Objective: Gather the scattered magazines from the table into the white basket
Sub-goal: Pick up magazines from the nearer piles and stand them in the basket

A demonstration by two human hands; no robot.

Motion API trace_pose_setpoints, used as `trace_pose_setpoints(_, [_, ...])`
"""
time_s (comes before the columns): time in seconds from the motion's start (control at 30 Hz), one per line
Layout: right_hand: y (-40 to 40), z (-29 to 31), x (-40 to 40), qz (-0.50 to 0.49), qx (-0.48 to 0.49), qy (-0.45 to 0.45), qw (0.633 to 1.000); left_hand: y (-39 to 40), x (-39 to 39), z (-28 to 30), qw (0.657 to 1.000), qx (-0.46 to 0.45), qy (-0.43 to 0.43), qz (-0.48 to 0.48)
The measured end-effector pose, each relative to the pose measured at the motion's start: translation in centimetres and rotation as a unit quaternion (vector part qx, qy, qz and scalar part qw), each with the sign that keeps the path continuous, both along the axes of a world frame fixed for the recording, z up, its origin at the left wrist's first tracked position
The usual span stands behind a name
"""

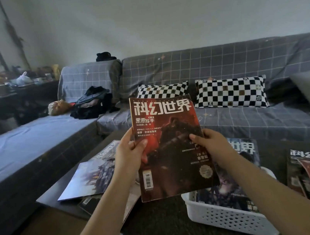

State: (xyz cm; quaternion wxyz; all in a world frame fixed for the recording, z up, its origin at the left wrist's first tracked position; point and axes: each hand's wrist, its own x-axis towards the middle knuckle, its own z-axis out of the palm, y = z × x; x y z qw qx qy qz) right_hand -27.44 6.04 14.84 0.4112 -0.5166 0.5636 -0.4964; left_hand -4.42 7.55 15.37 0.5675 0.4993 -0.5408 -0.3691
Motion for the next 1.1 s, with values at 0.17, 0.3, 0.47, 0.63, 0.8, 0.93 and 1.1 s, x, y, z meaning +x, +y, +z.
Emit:
trace_pose_setpoints(0.17, [2.4, -0.7, -5.4, -0.066, 0.011, 0.031, 0.997, -1.4, -5.2, -1.3, 0.997, 0.053, 0.040, -0.040])
trace_pose_setpoints(0.3, [3.4, -1.8, -8.8, -0.120, 0.009, 0.049, 0.991, -2.7, -9.0, -2.9, 0.995, 0.071, 0.043, -0.057])
trace_pose_setpoints(0.47, [3.6, -4.2, -11.4, -0.200, -0.001, 0.113, 0.973, -4.5, -13.0, -5.0, 0.995, 0.064, -0.015, -0.071])
trace_pose_setpoints(0.63, [3.8, -7.6, -12.2, -0.213, 0.033, 0.199, 0.956, -5.0, -13.9, -7.6, 0.987, 0.049, -0.135, -0.074])
trace_pose_setpoints(0.8, [4.4, -9.8, -11.7, -0.227, 0.010, 0.283, 0.932, -4.4, -13.8, -9.6, 0.963, 0.039, -0.253, -0.083])
trace_pose_setpoints(0.93, [4.6, -10.1, -11.4, -0.246, 0.005, 0.305, 0.920, -4.0, -13.8, -10.0, 0.942, 0.016, -0.327, -0.073])
trace_pose_setpoints(1.1, [5.0, -10.0, -10.7, -0.287, 0.047, 0.362, 0.886, -4.0, -13.9, -10.3, 0.914, 0.012, -0.399, -0.072])
